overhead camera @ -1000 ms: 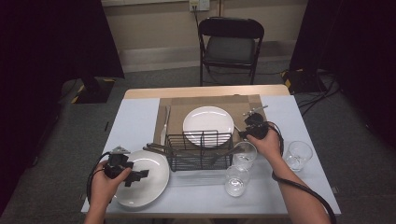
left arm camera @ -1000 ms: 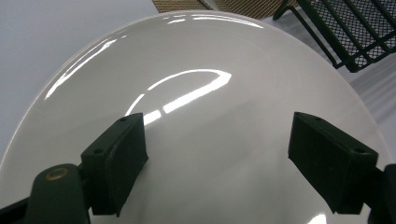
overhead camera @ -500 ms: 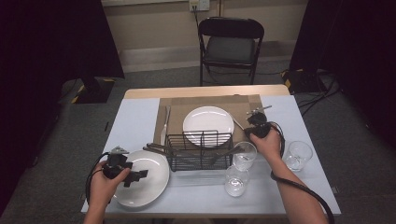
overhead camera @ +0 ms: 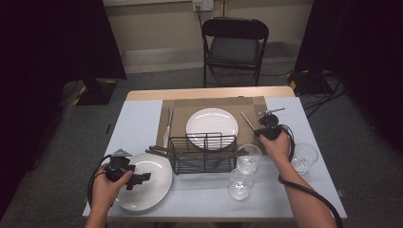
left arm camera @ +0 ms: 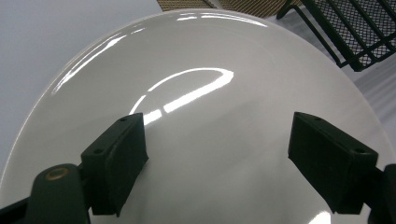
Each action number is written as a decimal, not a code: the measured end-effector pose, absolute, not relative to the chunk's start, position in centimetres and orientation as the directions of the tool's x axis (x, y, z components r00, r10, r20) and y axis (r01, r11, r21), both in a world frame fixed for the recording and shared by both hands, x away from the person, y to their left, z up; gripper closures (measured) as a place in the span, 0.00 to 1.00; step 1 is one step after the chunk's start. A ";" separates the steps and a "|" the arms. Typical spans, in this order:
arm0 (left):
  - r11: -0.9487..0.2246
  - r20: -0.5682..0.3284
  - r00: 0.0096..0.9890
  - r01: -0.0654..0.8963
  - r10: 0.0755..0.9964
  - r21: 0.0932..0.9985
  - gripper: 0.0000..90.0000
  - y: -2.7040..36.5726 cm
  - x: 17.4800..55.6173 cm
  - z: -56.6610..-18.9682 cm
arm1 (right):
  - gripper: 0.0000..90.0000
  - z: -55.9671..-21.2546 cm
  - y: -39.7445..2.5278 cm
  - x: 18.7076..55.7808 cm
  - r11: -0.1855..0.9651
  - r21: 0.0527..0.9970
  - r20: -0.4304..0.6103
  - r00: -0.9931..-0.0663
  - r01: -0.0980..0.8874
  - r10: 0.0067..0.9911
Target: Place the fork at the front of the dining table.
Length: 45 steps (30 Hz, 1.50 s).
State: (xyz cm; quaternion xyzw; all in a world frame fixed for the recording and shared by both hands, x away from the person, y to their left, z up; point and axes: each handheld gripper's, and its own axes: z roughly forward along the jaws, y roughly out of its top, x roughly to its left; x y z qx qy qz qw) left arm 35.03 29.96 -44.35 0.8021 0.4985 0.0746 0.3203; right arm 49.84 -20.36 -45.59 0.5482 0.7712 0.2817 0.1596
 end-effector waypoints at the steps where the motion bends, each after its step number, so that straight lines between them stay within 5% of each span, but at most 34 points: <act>1: -0.302 -0.198 0.495 0.750 0.846 0.588 0.21 30.0 35.0 -44.3 | 0.80 -45.5 -20.4 49.7 0.240 0.608 0.055 -0.342 0.756 0.938; 3: -0.303 -0.194 0.494 0.750 0.848 0.588 0.21 29.9 35.0 -44.3 | 0.69 -45.5 -20.5 49.5 0.232 0.596 0.062 -0.332 0.769 0.941; 18: -0.308 -0.194 0.504 0.743 0.842 0.595 0.21 29.4 34.9 -44.1 | 0.62 -45.2 -20.7 47.8 0.215 0.562 0.138 -0.346 0.799 0.928; 27: -0.309 -0.192 0.504 0.742 0.842 0.595 0.21 29.3 34.9 -44.1 | 0.44 -44.3 -21.5 48.0 0.196 0.596 0.096 -0.312 0.779 0.945; 35: -0.316 -0.189 0.506 0.745 0.842 0.587 0.21 29.5 35.0 -44.3 | 0.41 -44.8 -20.9 48.5 0.220 0.583 0.052 -0.305 0.783 0.951; 45: -0.315 -0.190 0.505 0.745 0.842 0.588 0.21 29.4 34.9 -44.2 | 0.56 -45.2 -19.9 47.9 0.242 0.558 0.115 -0.363 0.793 0.925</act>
